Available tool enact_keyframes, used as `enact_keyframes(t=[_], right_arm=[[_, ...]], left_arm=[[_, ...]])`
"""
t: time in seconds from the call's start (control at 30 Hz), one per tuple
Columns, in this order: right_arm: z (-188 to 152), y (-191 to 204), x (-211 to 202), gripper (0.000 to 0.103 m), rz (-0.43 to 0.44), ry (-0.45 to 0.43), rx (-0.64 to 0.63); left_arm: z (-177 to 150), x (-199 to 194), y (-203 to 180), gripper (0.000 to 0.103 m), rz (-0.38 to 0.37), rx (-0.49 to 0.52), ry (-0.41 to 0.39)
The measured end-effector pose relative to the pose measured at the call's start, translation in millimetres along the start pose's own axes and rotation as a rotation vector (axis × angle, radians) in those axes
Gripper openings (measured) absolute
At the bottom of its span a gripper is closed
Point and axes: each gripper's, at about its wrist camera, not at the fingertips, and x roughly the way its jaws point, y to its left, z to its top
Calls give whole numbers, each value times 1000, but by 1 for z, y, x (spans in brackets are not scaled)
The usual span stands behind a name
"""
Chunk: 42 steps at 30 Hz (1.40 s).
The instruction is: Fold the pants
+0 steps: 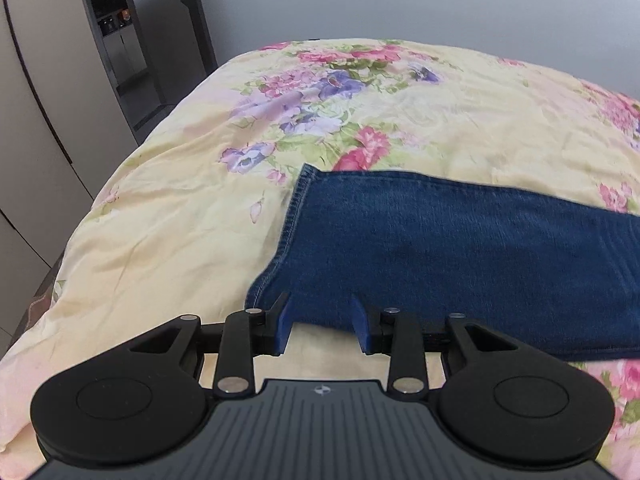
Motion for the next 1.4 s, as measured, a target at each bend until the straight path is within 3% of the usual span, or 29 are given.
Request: enact_keyframes(t=[0.07, 0.13, 0.23, 0.5, 0.53, 0.63, 0.73, 0.87, 1.0, 1.1, 1.23, 1.33, 1.4], right_arm=[[2, -7, -10, 24, -9, -13, 11], [9, -16, -17, 24, -47, -43, 37], [28, -32, -15, 32, -77, -91, 80], [84, -46, 32, 33, -145, -157, 148], [89, -44, 36, 33, -154, -166, 146], [103, -40, 50, 33, -188, -172, 128], [108, -34, 58, 33, -216, -192, 104], [107, -31, 62, 33, -241, -212, 98], [103, -30, 58, 33, -264, -231, 81], [101, -33, 57, 33, -275, -230, 83], [97, -39, 59, 33, -274, -207, 105], [93, -39, 56, 35, -263, -208, 96], [91, -37, 53, 35, -255, -207, 86]], left_arm=[[13, 8, 7, 49, -36, -47, -15], [26, 23, 10, 57, -62, -74, -32], [42, 52, 12, 58, -65, -100, -33], [69, 124, 31, 58, -87, -200, -20], [71, 130, 31, 55, -85, -197, -10], [73, 142, 28, 35, -100, -175, 12], [72, 140, 22, 12, -76, -124, -15], [72, 122, 8, 7, -17, -52, -78], [87, 104, 1, 6, 14, -16, -166], [95, 115, -8, 6, 48, 29, -153], [86, 147, -16, 7, 78, 45, -68], [76, 148, -17, 23, 114, 52, -64], [74, 136, -15, 27, 137, 58, -80]])
